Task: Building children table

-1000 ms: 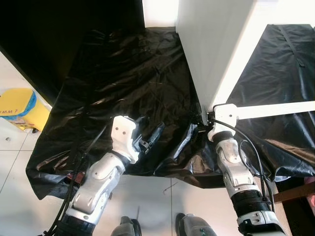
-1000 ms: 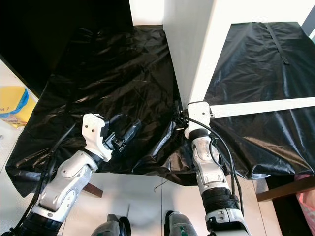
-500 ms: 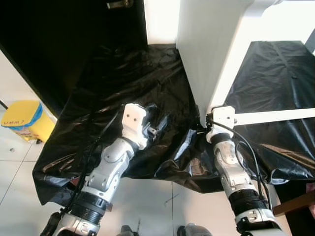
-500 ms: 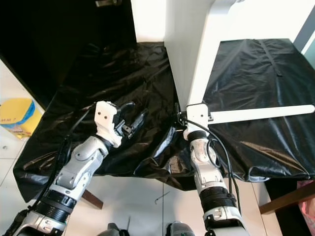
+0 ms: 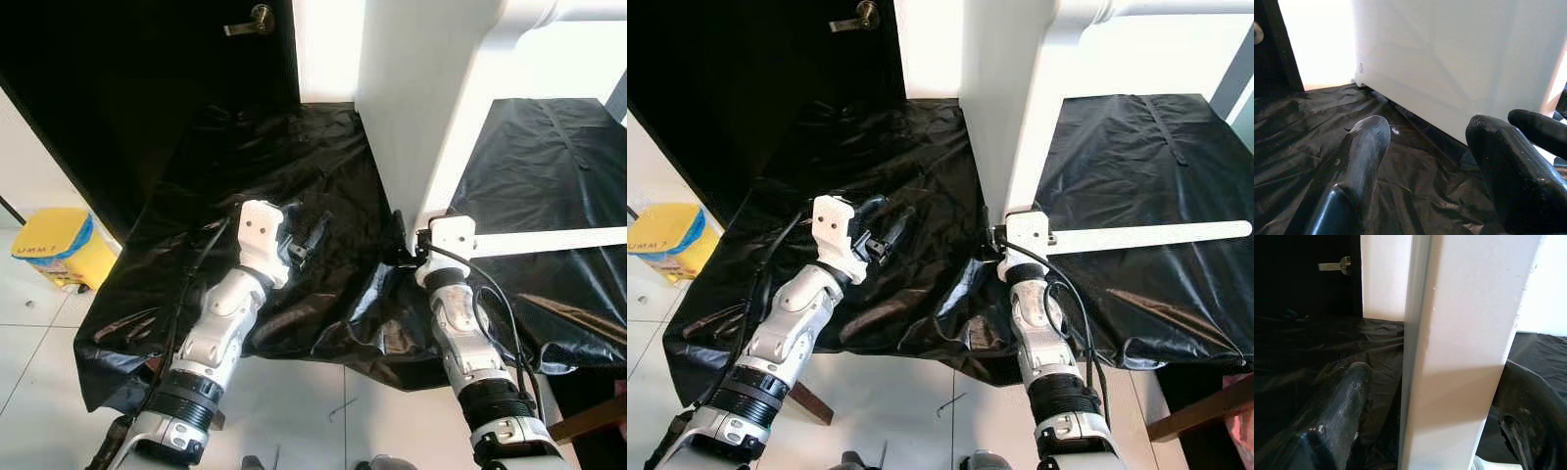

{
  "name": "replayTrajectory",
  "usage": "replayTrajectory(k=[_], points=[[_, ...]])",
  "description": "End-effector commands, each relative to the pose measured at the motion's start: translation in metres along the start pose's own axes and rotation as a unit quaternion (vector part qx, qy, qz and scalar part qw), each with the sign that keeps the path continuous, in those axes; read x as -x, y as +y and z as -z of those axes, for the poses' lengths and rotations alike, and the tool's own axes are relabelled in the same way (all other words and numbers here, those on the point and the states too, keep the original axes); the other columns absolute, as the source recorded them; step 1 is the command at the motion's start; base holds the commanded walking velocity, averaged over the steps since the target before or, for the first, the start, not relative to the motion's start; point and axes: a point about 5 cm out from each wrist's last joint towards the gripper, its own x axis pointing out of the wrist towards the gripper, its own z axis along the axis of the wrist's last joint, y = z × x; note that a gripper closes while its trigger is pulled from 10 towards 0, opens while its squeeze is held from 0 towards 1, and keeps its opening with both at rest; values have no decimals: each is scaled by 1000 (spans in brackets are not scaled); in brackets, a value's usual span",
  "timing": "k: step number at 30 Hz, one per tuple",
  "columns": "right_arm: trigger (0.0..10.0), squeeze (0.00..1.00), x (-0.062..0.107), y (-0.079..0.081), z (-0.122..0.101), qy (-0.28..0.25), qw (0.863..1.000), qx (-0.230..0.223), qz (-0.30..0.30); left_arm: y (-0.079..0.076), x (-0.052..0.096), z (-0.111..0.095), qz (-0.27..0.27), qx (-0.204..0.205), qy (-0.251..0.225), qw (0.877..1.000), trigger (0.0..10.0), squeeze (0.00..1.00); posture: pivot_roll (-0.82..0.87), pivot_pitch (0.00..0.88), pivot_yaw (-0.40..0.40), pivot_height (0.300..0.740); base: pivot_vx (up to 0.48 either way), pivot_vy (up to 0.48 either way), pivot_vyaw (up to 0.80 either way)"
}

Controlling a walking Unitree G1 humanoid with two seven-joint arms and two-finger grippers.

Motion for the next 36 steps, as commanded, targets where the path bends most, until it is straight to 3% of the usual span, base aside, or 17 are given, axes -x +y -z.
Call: replayTrajectory(k=[1,2,22,27,31,36], points=[[10000,0,3,3,8,16,1000,-13,-1,-3,2,2,28,-6,2,1000,1176,0,-142,0,41,740,0,0,0],[10000,0,3,3,10,23,1000,-19,-1,-4,2,4,30,-11,6,999,10000,0,-141,0,41,740,0,0,0],[10000,0,-32,7,19,86,994,-64,-3,-9,5,9,31,-23,16,999,10000,0,-113,35,42,740,0,0,0],[10000,0,-34,12,23,101,993,-64,-18,-10,6,9,30,-23,15,999,10000,0,-108,41,41,740,0,0,0],[10000,0,-38,5,24,107,992,-61,10,-11,8,10,29,-22,16,999,10000,0,-105,45,42,740,0,0,0],[10000,0,-43,5,22,103,992,-74,-5,-12,8,10,31,-23,16,999,10000,0,-103,46,42,740,0,0,0]])
